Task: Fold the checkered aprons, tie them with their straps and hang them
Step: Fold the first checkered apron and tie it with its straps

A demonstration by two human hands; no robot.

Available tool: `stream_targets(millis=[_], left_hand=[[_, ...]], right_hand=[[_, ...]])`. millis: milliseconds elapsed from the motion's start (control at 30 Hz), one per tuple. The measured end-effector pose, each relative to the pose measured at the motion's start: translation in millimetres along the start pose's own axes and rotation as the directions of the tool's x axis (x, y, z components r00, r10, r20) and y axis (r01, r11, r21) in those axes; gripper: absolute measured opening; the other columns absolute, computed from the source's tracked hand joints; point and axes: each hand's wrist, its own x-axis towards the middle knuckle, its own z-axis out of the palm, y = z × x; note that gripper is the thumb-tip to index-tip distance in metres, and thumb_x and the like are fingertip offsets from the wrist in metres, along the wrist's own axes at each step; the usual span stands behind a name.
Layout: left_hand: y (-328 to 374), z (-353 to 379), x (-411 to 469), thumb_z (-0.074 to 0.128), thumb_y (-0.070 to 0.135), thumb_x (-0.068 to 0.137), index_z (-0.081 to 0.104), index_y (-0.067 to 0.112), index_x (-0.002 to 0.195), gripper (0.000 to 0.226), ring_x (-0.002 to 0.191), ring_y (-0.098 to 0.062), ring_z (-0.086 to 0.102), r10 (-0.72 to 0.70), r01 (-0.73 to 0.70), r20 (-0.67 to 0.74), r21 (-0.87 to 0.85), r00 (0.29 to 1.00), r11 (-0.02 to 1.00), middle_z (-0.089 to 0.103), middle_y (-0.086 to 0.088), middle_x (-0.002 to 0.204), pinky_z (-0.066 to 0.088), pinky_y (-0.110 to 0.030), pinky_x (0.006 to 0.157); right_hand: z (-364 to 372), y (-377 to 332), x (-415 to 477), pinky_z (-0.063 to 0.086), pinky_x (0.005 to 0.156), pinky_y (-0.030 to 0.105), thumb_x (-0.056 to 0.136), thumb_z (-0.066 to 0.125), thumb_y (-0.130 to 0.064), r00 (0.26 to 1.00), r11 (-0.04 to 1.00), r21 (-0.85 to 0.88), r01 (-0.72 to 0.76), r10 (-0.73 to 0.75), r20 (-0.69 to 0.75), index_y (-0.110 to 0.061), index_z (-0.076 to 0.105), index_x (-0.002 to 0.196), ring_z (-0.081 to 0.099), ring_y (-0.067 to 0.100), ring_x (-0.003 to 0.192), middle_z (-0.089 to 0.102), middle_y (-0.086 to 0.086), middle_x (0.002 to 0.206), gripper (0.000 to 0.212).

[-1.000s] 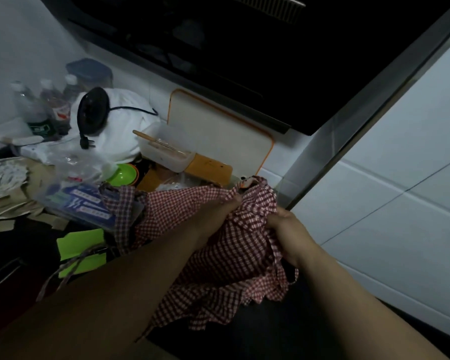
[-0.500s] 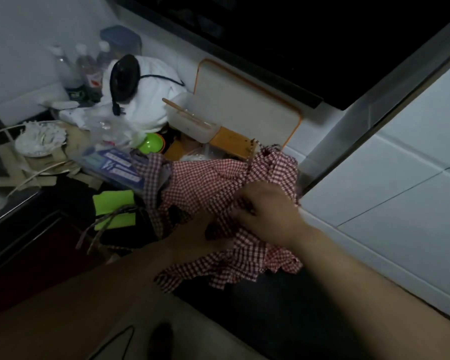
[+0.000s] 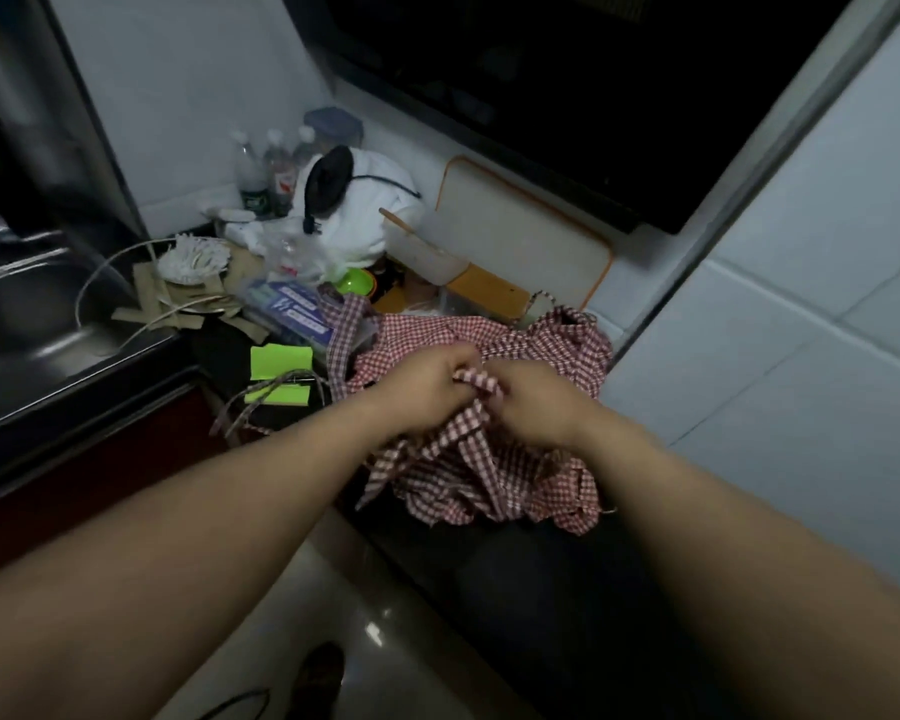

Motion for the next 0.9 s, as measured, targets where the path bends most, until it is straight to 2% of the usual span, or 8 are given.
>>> stream_targets(millis=[100, 233, 400, 467, 567, 633, 800, 900], left_hand=[[38.2, -6.7, -11.6, 0.083, 0.048, 0.084, 0.064, 0.027, 0.115, 0.042, 0.098, -0.002, 0.065, -0.125, 0.144, 0.093, -0.231, 0.988, 0.962, 0.071, 0.013, 0.11, 0.05, -0.02, 0.084], [52.0, 19.7, -44.0, 0.086, 0.055, 0.077, 0.038, 0.036, 0.152, 0.091, 0.127, -0.009, 0.058, -0.224, 0.26, 0.253, -0.118, 0.941, 0.958, 0.057, 0.016, 0.144, 0.045, -0.035, 0.114], [106.4, 47.4, -37.7, 0.068, 0.018, 0.097, 0.07, 0.022, 0.124, 0.027, 0.108, -0.011, 0.067, -0.113, 0.099, -0.072, -0.167, 0.991, 0.981, 0.072, 0.011, 0.116, 0.049, -0.016, 0.085], [128.3, 44.2, -30.4, 0.066, 0.015, 0.098, 0.072, 0.02, 0.121, 0.024, 0.103, -0.011, 0.068, -0.123, 0.114, -0.026, -0.22, 0.992, 0.969, 0.074, 0.008, 0.115, 0.052, -0.019, 0.087], [158.6, 36.3, -19.9, 0.065, 0.011, 0.096, 0.073, 0.018, 0.11, 0.018, 0.09, -0.01, 0.072, -0.086, 0.099, 0.076, -0.201, 0.993, 0.975, 0.078, 0.005, 0.101, 0.055, -0.028, 0.08], [178.0, 35.2, -13.1, 0.064, 0.014, 0.094, 0.072, 0.014, 0.088, 0.01, 0.067, -0.007, 0.065, -0.071, 0.09, 0.136, -0.139, 0.988, 0.986, 0.073, 0.006, 0.079, 0.047, -0.03, 0.064], [201.9, 27.8, -3.6, 0.066, 0.034, 0.096, 0.07, 0.021, 0.085, 0.018, 0.077, -0.011, 0.063, -0.128, 0.163, 0.151, -0.255, 0.98, 0.953, 0.07, 0.01, 0.079, 0.046, -0.03, 0.069], [194.2, 23.2, -5.0, 0.078, 0.037, 0.091, 0.071, 0.024, 0.106, 0.021, 0.095, -0.016, 0.073, -0.095, 0.174, 0.308, -0.243, 0.947, 0.954, 0.077, 0.005, 0.102, 0.056, -0.032, 0.086]], right_hand=[[-46.1, 4.4, -28.4, 0.045, 0.075, 0.036, 0.095, 0.053, -0.01, 0.957, 0.971, 0.205, -0.123, 0.171, -0.235, -0.015, 0.067, 0.088, 0.063, 0.024, 0.091, 0.07, 0.002, 0.091, 0.017], [-84.9, 18.1, -69.9, 0.038, 0.063, 0.034, 0.098, 0.053, -0.015, 0.871, 0.907, 0.363, -0.212, 0.344, -0.35, -0.006, 0.066, 0.084, 0.061, 0.027, 0.082, 0.069, 0.01, 0.085, 0.021], [-94.8, 42.2, -120.9, 0.057, 0.087, 0.042, 0.099, 0.06, -0.041, 0.843, 0.717, 0.62, -0.317, 0.512, -0.162, -0.005, 0.075, 0.094, 0.073, 0.027, 0.087, 0.078, 0.011, 0.093, 0.039], [-98.2, 55.7, -138.3, 0.056, 0.094, 0.039, 0.095, 0.069, -0.043, 0.875, 0.781, 0.544, -0.306, 0.456, -0.164, -0.012, 0.072, 0.107, 0.071, 0.021, 0.098, 0.076, 0.005, 0.111, 0.034], [-102.1, 61.4, -154.1, 0.044, 0.108, 0.038, 0.079, 0.085, -0.04, 0.926, 0.973, 0.145, -0.179, 0.217, -0.308, -0.027, 0.04, 0.152, 0.055, 0.018, 0.129, 0.057, -0.001, 0.143, 0.086], [-99.4, 56.9, -155.9, 0.042, 0.113, 0.045, 0.076, 0.085, -0.043, 0.946, 0.999, -0.01, -0.035, 0.03, -0.322, -0.038, 0.029, 0.157, 0.049, 0.017, 0.139, 0.049, -0.004, 0.154, 0.099], [-89.2, 59.7, -161.0, 0.052, 0.089, 0.039, 0.099, 0.06, -0.035, 0.902, 0.997, -0.038, 0.062, -0.073, -0.426, -0.034, 0.066, 0.119, 0.067, 0.019, 0.107, 0.074, -0.007, 0.113, 0.021], [-92.7, 65.6, -172.3, 0.045, 0.078, 0.034, 0.106, 0.052, -0.035, 0.879, 0.984, 0.174, -0.038, 0.116, -0.462, -0.027, 0.068, 0.093, 0.067, 0.021, 0.095, 0.073, -0.003, 0.093, 0.022]])
